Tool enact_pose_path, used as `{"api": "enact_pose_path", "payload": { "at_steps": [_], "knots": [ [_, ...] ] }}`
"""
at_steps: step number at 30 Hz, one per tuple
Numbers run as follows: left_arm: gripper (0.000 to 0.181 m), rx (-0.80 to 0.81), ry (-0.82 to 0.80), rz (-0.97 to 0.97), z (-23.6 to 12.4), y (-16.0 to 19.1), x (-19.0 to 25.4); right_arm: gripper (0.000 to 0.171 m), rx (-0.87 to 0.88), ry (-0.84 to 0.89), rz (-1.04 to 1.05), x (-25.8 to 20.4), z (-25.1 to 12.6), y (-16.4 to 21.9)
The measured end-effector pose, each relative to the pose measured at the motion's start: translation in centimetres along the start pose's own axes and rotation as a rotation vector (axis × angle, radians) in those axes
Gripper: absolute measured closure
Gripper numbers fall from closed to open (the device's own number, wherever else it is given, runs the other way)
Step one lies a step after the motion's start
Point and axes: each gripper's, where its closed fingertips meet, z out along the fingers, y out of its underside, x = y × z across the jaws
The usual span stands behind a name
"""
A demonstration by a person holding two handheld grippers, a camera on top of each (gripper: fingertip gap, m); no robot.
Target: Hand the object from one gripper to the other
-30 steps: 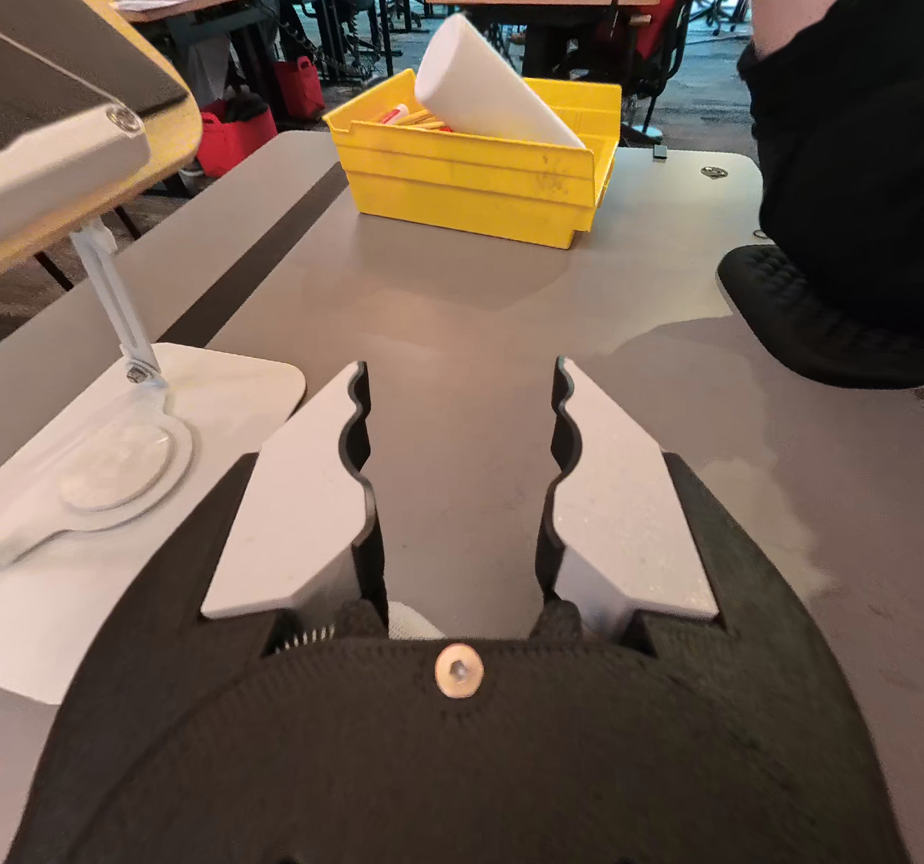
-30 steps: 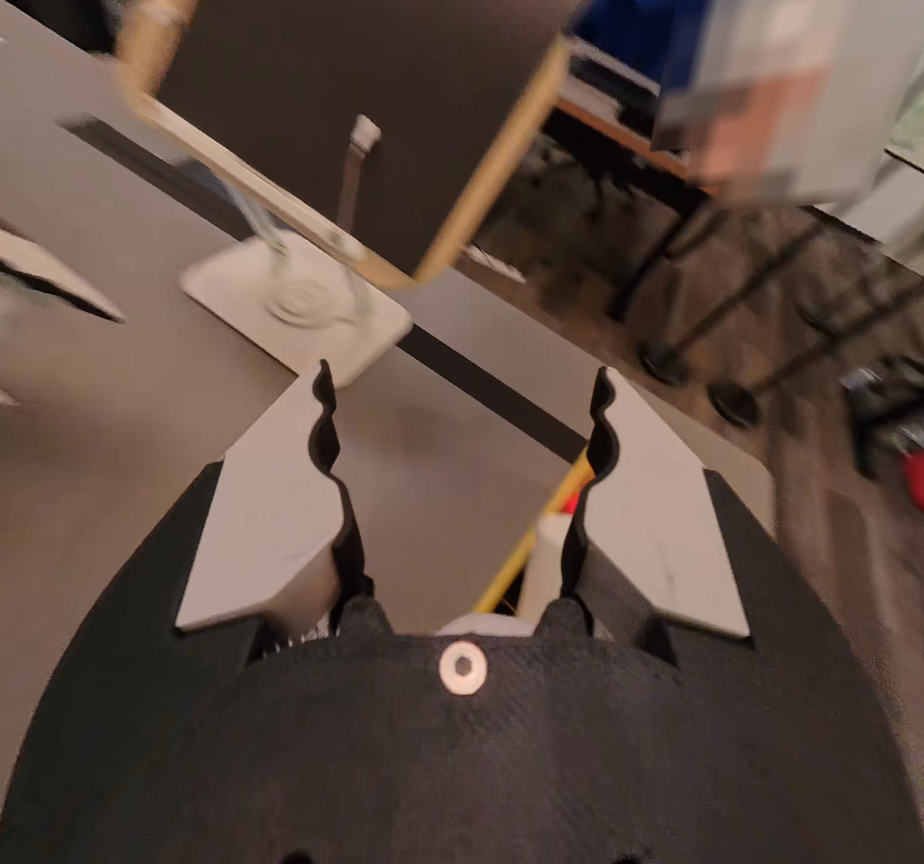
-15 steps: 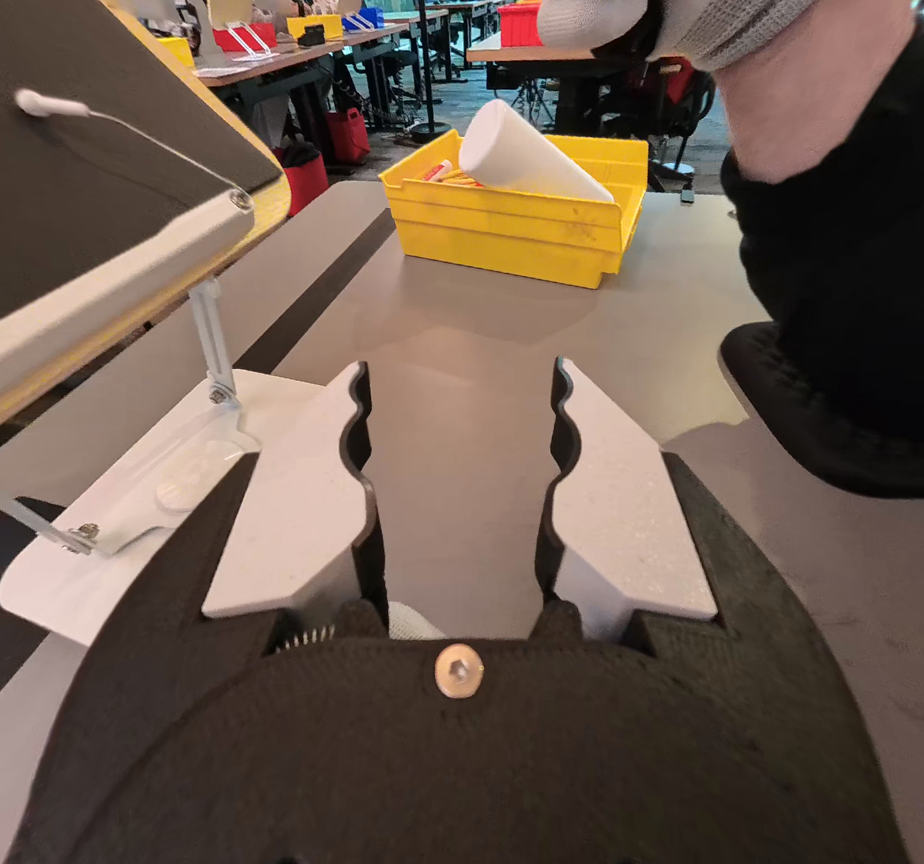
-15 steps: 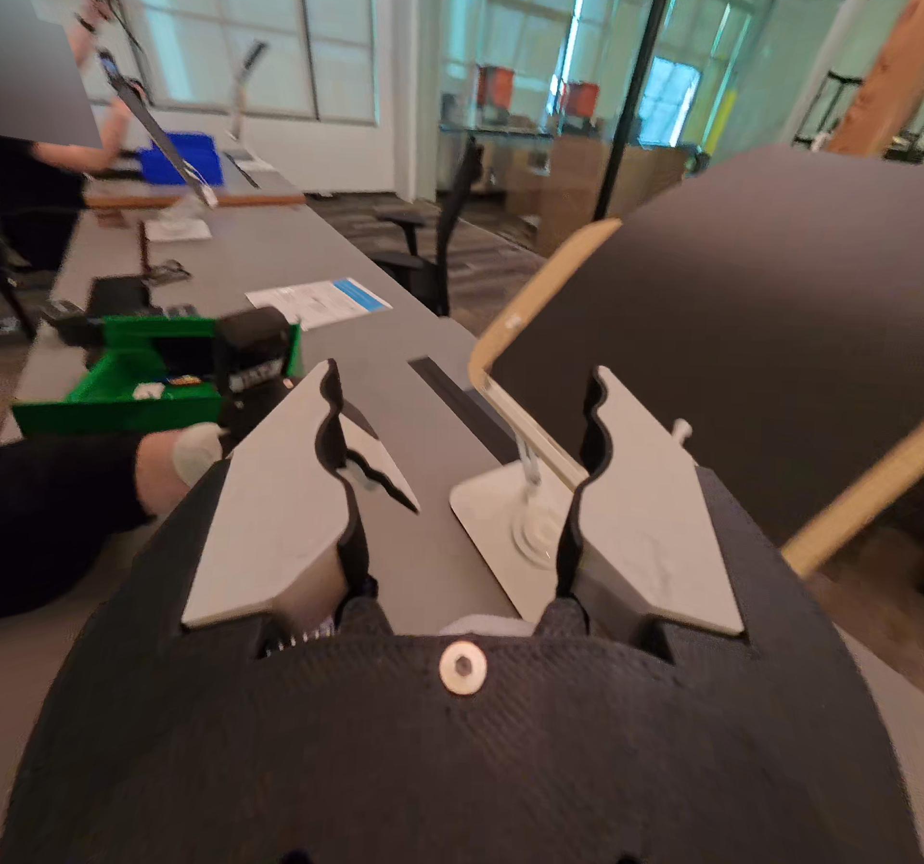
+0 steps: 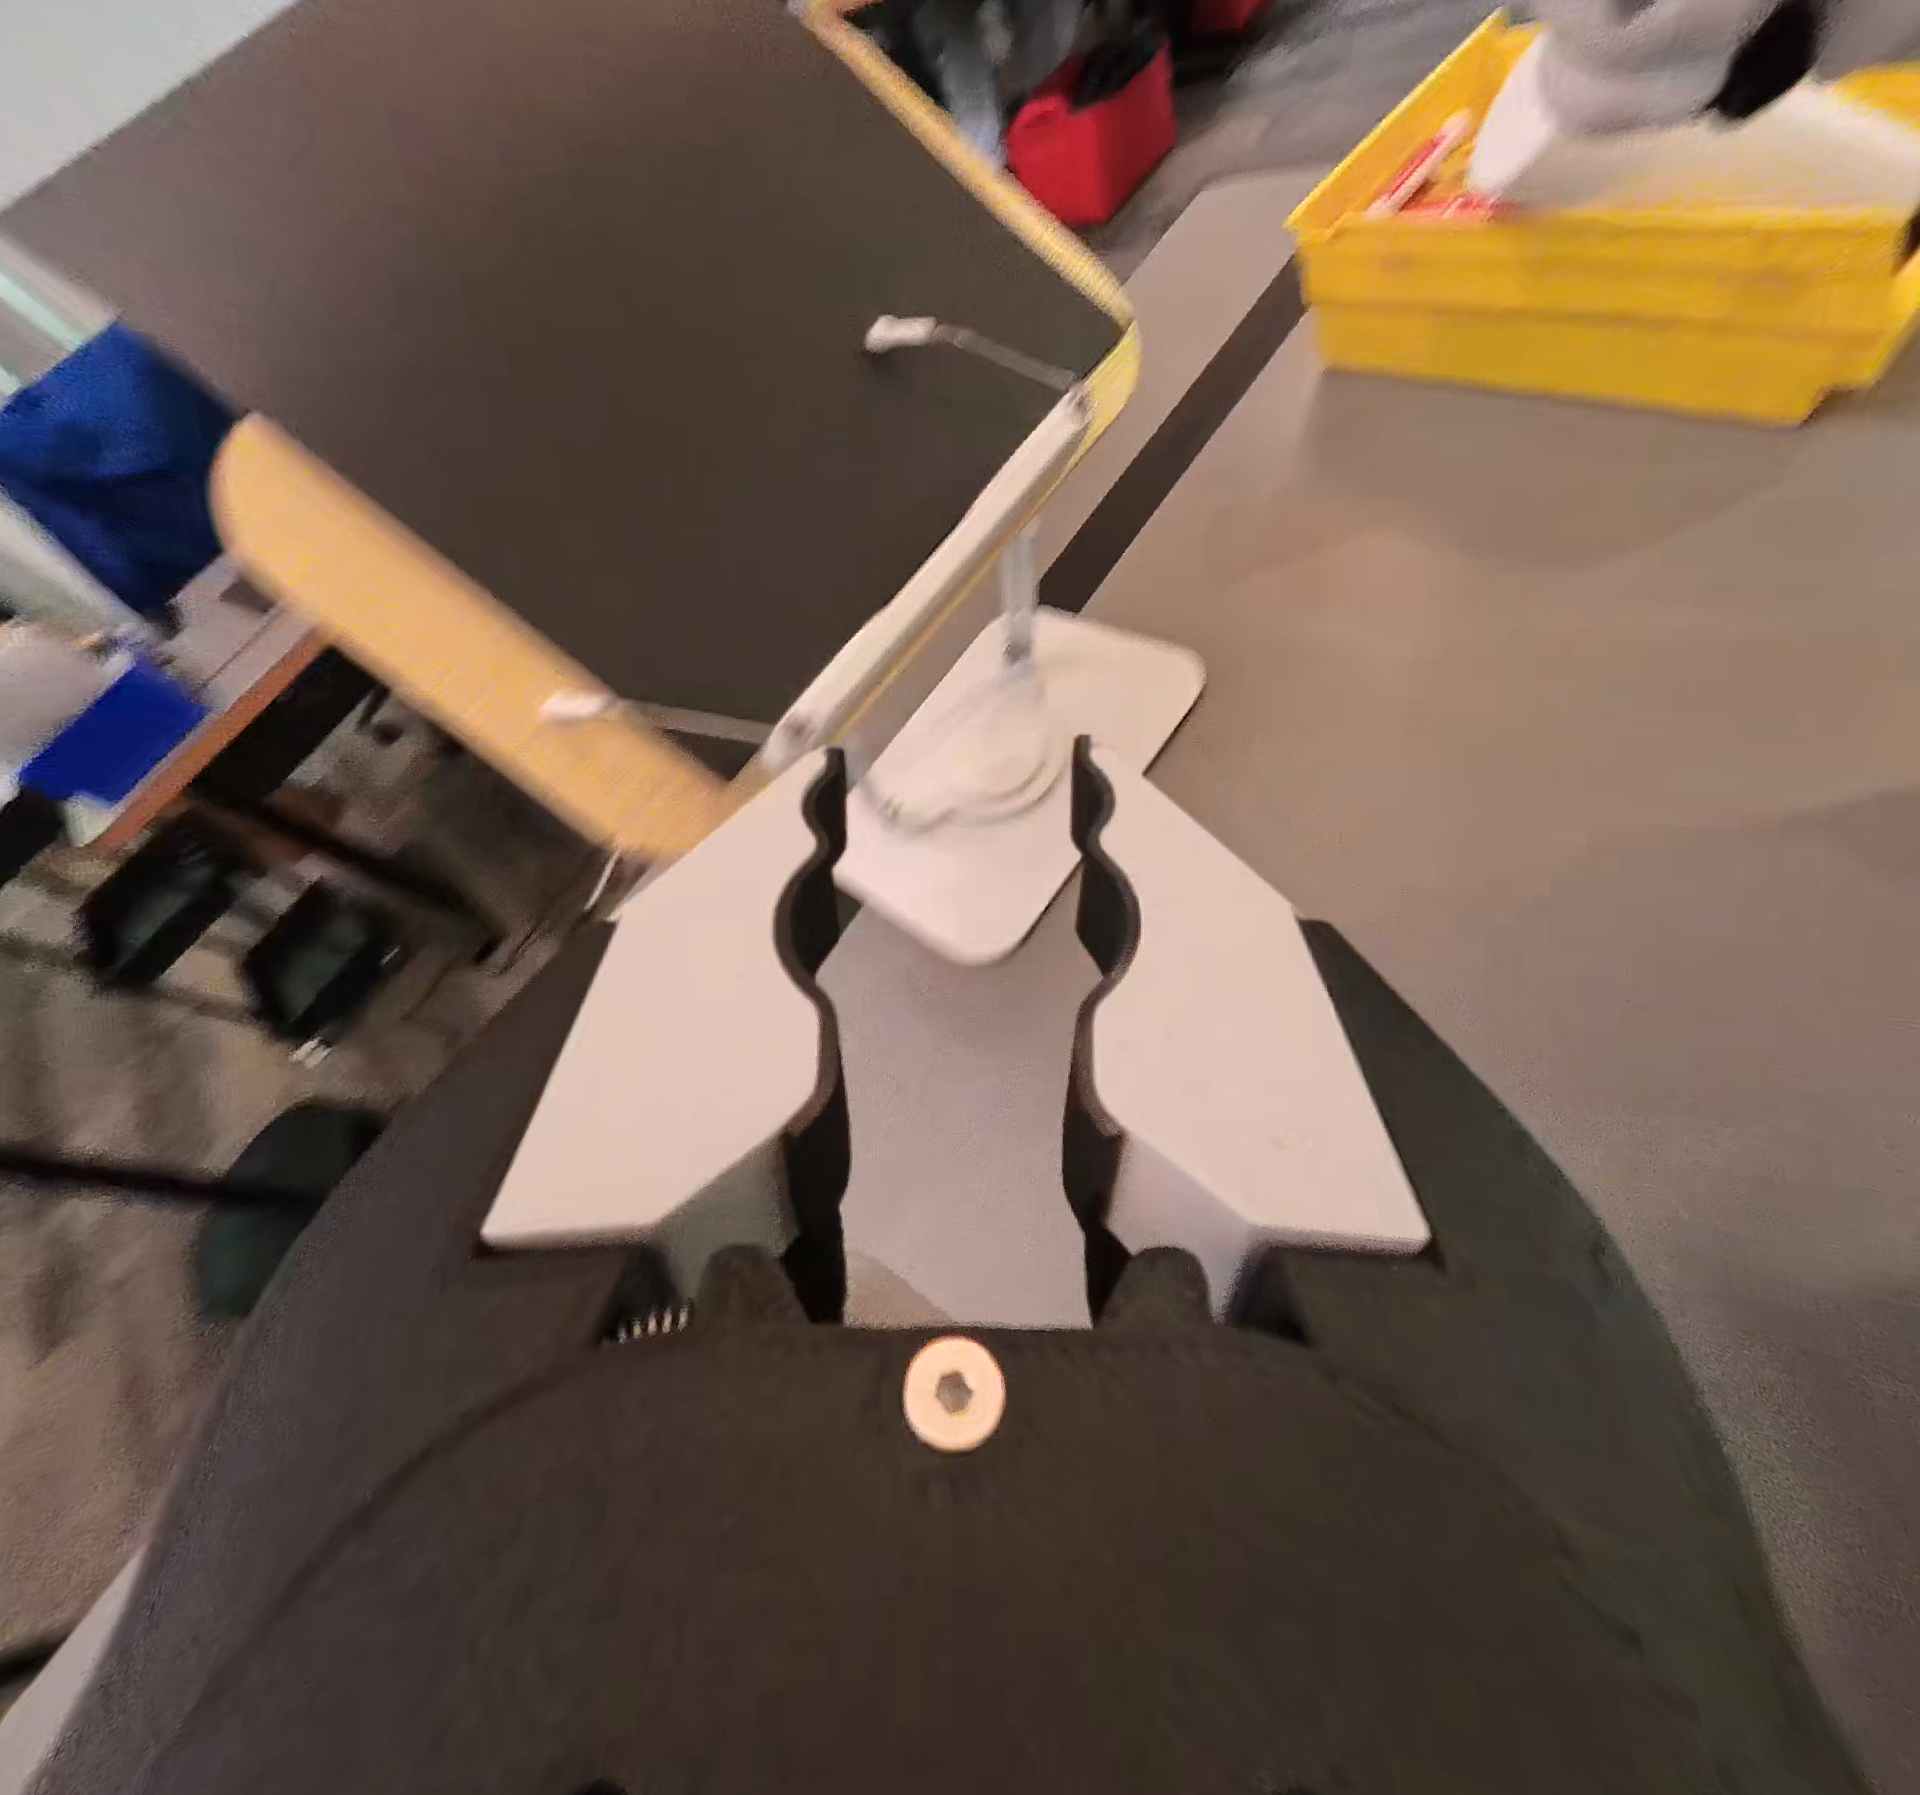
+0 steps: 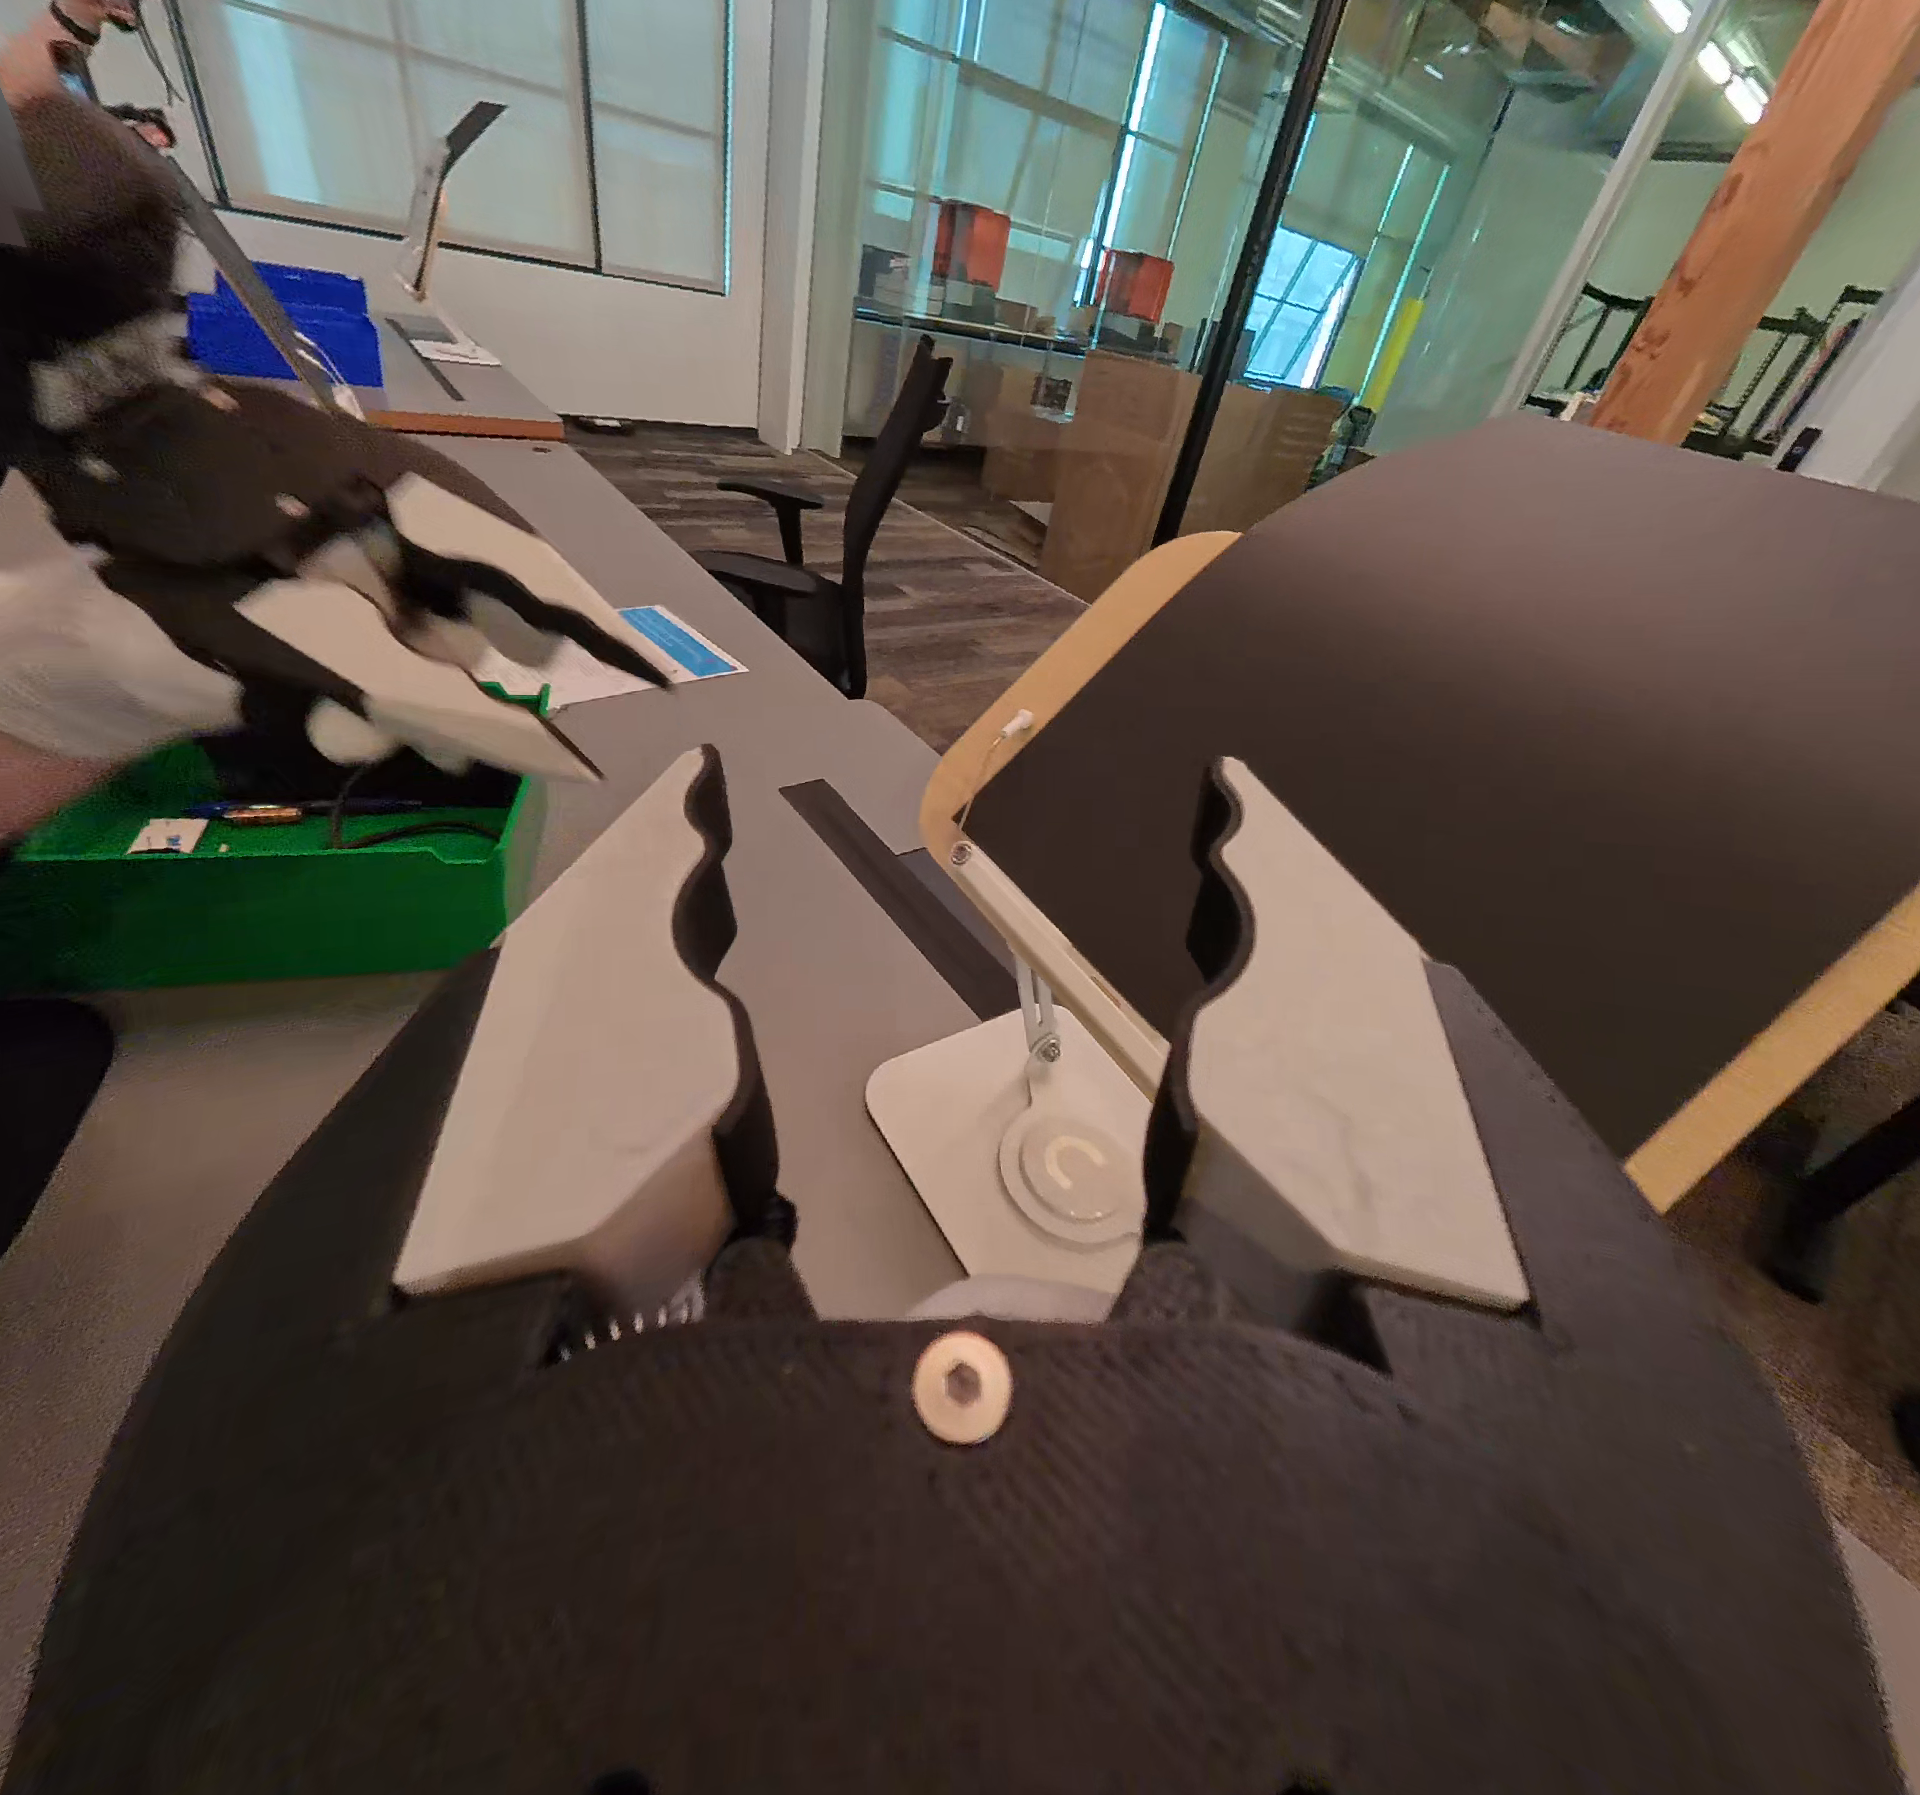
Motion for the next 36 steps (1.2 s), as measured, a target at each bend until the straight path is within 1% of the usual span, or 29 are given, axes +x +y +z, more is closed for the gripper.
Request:
{"api": "enact_pose_path", "payload": {
  "at_steps": [2,4,7,9,11,12,16,19,21,22,23,27,31,32,33,35,36],
  "knots": [
    [0.144,-0.098,-0.113,0.022,-4.4,2.2,-2.6,0.084,-0.008,0.012,0.001,0.4,0.0,0.3],
    [0.145,-0.220,-0.232,0.029,-9.1,5.8,-4.9,0.085,-0.025,0.019,-0.005,0.5,0.2,0.7],
    [0.146,-0.464,-0.312,-0.068,-15.3,14.3,-6.4,0.085,-0.063,0.016,-0.033,0.1,1.0,1.6],
    [0.141,-0.589,-0.386,-0.132,-18.6,20.0,-7.0,0.085,-0.082,0.011,-0.061,-0.3,1.5,2.0],
    [0.138,-0.665,-0.448,-0.172,-20.9,24.7,-6.8,0.085,-0.088,-0.005,-0.079,-0.9,1.9,2.1],
    [0.133,-0.694,-0.465,-0.203,-21.5,26.8,-6.4,0.085,-0.088,-0.009,-0.086,-1.1,2.1,2.0],
    [0.121,-0.828,-0.553,-0.196,-23.4,33.2,-5.7,0.085,-0.089,-0.005,-0.106,-1.2,2.2,2.1],
    [0.120,-0.904,-0.594,-0.189,-24.2,36.2,-5.5,0.086,-0.090,0.011,-0.111,-0.8,2.1,2.2],
    [0.119,-0.935,-0.649,-0.196,-25.0,37.4,-5.8,0.086,-0.085,0.015,-0.108,-0.5,1.9,2.2],
    [0.124,-0.931,-0.661,-0.199,-25.0,37.7,-5.9,0.086,-0.083,0.017,-0.107,-0.4,1.9,2.2],
    [0.123,-0.920,-0.671,-0.206,-24.9,37.9,-5.9,0.086,-0.081,0.019,-0.105,-0.3,1.8,2.2],
    [0.132,-0.903,-0.691,-0.221,-24.8,37.7,-6.1,0.086,-0.081,0.031,-0.103,0.2,1.7,2.3],
    [0.158,-0.791,-0.611,-0.263,-23.8,36.1,-5.3,0.086,-0.079,0.033,-0.104,0.3,1.5,2.3],
    [0.157,-0.795,-0.617,-0.257,-24.0,36.2,-5.3,0.086,-0.080,0.033,-0.105,0.3,1.5,2.4],
    [0.151,-0.828,-0.619,-0.240,-24.2,36.7,-5.2,0.086,-0.082,0.033,-0.106,0.3,1.5,2.4],
    [0.146,-0.902,-0.610,-0.197,-24.3,38.1,-5.0,0.086,-0.084,0.034,-0.109,0.4,1.5,2.4],
    [0.154,-0.921,-0.608,-0.175,-24.2,38.4,-5.0,0.086,-0.084,0.036,-0.110,0.4,1.5,2.4]
  ]
}}
